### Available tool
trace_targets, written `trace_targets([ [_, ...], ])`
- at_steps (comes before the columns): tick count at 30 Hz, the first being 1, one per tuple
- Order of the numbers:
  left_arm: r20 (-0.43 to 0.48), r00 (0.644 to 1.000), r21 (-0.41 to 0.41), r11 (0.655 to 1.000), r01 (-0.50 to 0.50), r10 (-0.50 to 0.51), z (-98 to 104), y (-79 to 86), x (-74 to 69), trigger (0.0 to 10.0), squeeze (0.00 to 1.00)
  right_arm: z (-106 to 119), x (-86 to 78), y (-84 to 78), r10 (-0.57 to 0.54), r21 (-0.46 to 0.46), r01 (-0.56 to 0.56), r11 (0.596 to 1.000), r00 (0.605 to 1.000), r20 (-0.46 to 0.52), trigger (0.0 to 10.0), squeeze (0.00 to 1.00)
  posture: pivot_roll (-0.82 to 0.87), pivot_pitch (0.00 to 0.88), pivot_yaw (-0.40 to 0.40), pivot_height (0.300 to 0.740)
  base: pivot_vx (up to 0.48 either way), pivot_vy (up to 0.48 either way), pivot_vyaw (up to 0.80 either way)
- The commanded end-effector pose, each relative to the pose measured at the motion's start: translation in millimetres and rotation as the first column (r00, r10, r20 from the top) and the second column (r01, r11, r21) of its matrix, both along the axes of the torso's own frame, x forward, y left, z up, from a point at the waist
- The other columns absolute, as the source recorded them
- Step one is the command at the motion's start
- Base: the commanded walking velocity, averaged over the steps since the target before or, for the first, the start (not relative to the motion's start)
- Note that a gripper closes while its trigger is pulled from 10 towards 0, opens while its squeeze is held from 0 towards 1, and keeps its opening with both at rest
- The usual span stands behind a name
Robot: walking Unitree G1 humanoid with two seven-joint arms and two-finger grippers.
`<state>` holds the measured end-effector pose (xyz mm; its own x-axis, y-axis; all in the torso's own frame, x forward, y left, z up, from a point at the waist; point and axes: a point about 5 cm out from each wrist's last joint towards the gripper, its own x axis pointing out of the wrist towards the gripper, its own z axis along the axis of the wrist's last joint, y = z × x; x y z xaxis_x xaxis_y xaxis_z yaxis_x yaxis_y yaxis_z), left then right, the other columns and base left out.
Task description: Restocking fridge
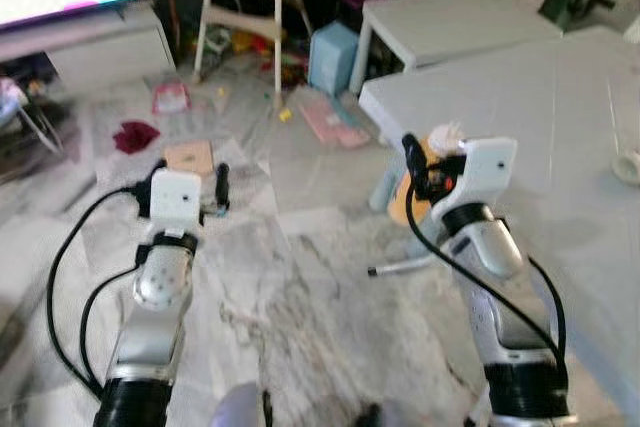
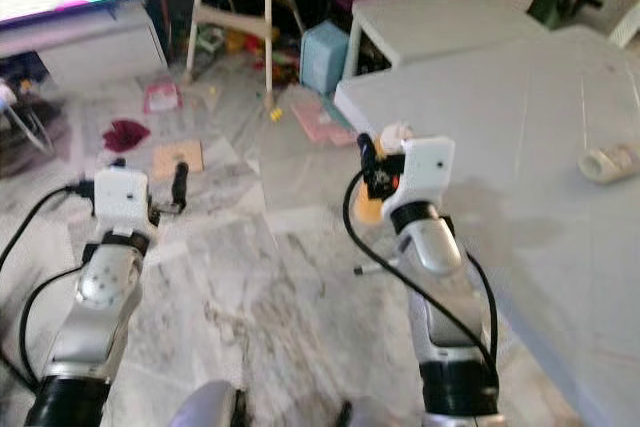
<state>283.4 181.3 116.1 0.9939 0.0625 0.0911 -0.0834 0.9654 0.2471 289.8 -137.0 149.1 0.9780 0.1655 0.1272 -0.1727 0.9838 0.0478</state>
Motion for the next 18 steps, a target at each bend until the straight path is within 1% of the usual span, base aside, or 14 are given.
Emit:
trace_targets([
  [1, 0.012, 1.0, 0.009, 1.0, -0.025, 0.024, 1.6, 4.1, -0.4, 10.0, 0.0, 7.6, 1.4, 6.1, 0.024, -0.003, -0.024, 1.0, 0.999, 0.037, 10.0, 0.0, 0.05, 0.0, -0.021, 0.74, 0.0, 0.0, 0.8],
  [8, 0.018, 1.0, 0.022, 0.999, -0.023, 0.023, 0.4, 0.7, 0.9, 10.0, 0.0, 3.3, 1.4, 7.5, 0.029, -0.009, -0.029, 1.0, 0.999, 0.034, 10.0, 0.0, 0.04, 0.0, -0.021, 0.74, 0.0, 0.0, 0.8],
  [13, -0.013, 1.0, 0.004, 1.0, -0.008, 0.008, -2.9, 0.3, 0.6, 10.0, 0.0, 2.6, 2.0, 8.6, 0.03, -0.011, -0.03, 0.999, 0.999, 0.032, 10.0, 0.0, 0.04, 0.0, -0.019, 0.74, 0.0, 0.0, 0.8],
  [17, -0.034, 0.999, -0.001, 1.0, -0.015, 0.015, -5.9, 2.4, 1.1, 10.0, 0.0, 3.7, 3.0, 10.2, 0.033, -0.01, -0.033, 0.999, 0.999, 0.037, 10.0, 0.0, 0.04, 0.0, -0.018, 0.74, 0.0, 0.0, 0.8],
  [18, -0.048, 0.998, -0.001, 0.999, -0.032, 0.032, -7.3, 3.8, 2.8, 10.0, 0.0, 4.2, 3.7, 10.6, 0.036, -0.011, -0.035, 0.999, 0.999, 0.04, 10.0, 0.0, 0.04, 0.0, -0.019, 0.74, 0.0, 0.48, 0.8],
])
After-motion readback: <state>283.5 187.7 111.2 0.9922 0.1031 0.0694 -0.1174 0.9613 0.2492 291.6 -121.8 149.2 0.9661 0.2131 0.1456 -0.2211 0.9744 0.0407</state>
